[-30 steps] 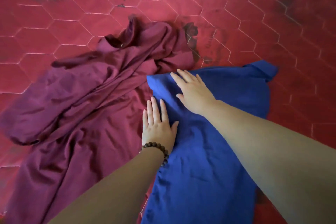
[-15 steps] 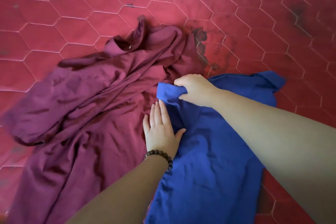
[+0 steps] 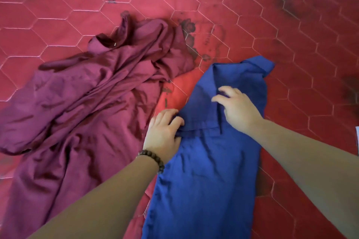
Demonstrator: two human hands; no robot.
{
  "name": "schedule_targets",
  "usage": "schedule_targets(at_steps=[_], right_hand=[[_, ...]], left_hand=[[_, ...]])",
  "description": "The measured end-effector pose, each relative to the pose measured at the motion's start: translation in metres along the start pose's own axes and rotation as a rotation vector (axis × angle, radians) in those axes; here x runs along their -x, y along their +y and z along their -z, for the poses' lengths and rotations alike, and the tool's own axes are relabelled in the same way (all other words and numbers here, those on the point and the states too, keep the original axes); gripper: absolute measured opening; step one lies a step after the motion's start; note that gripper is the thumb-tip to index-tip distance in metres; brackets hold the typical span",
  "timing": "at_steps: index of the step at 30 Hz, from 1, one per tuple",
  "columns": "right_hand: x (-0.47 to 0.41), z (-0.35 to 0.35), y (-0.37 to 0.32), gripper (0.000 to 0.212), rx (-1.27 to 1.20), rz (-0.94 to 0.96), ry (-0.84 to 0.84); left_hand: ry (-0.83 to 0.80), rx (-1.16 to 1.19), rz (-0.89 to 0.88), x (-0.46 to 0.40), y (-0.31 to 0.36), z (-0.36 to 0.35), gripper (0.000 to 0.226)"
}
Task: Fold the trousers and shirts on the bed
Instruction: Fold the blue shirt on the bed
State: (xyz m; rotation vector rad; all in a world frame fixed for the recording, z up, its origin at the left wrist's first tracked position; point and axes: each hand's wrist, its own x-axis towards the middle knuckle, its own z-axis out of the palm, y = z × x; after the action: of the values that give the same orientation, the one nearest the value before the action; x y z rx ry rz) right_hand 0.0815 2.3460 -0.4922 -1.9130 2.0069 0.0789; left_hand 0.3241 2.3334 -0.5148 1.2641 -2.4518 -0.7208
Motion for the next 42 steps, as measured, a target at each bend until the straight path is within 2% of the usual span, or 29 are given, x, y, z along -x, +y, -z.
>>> schedule_targets(at_steps=[2,5,7,9,11,14,18,20,23,26,30,32,34,36,38,40,42], right_hand=[[0.002,-0.007,-0.007,0.043,-0.245,-0.27,0.137],[-0.007,-0.015,-0.019,0.058,-0.509,-0.548,0.069],[-0.015,-0.02,-0.028,0.05,-0.546,-0.594,0.033],[-0.023,-0.024,-0.034,0.035,-0.521,-0.605,0.048],[-0.033,-0.026,-0.035,0.023,-0.518,-0.617,0.084],[-0.047,-0.022,-0.029,0.013,-0.581,-0.626,0.085],[-0.067,-0.005,-0.017,0.011,-0.644,-0.465,0.178],[-0.075,0.002,-0.013,0.023,-0.623,-0.461,0.127],[-0.079,0.003,-0.01,0.047,-0.51,-0.513,-0.046],[-0.085,0.0,-0.012,0.041,-0.514,-0.44,-0.097],[-0.098,0.006,-0.018,0.042,-0.617,-0.347,-0.072],[-0.105,0.009,-0.021,0.031,-0.686,-0.316,0.01],[-0.112,0.012,-0.024,0.032,-0.622,-0.293,0.025],[-0.113,0.013,-0.023,0.049,-0.478,-0.308,-0.009],[-0.107,0.013,-0.017,0.058,-0.398,-0.343,0.031],[-0.092,0.01,-0.01,0.058,-0.336,-0.368,0.068],[-0.076,0.002,-0.006,0.055,-0.304,-0.341,0.033]], left_hand=[[-0.073,0.025,-0.047,0.008,0.0,-0.003,0.043],[-0.067,0.037,0.076,0.014,0.0,-0.006,0.063],[-0.033,-0.014,0.289,0.014,0.001,-0.007,0.07],[-0.053,-0.007,0.473,0.012,0.005,-0.007,0.062],[-0.04,0.083,0.498,0.011,0.007,-0.007,0.045],[0.027,0.149,0.424,0.01,0.008,-0.005,0.039],[0.097,0.04,0.306,0.008,0.009,-0.002,0.044],[0.054,0.003,0.151,0.009,0.006,-0.003,0.05],[-0.075,-0.13,-0.133,0.01,0.001,-0.01,0.062],[-0.164,-0.248,-0.264,0.008,-0.001,-0.015,0.062],[-0.205,-0.311,-0.332,0.007,-0.006,-0.014,0.072],[-0.199,-0.305,-0.302,0.005,-0.01,-0.011,0.076],[-0.174,-0.275,-0.245,0.004,-0.014,-0.007,0.075],[-0.17,-0.266,-0.232,0.0,-0.013,-0.003,0.072],[-0.192,-0.283,-0.276,-0.004,-0.01,-0.003,0.073],[-0.216,-0.285,-0.319,-0.009,-0.006,-0.003,0.075],[-0.234,-0.277,-0.346,-0.015,-0.005,-0.005,0.076]])
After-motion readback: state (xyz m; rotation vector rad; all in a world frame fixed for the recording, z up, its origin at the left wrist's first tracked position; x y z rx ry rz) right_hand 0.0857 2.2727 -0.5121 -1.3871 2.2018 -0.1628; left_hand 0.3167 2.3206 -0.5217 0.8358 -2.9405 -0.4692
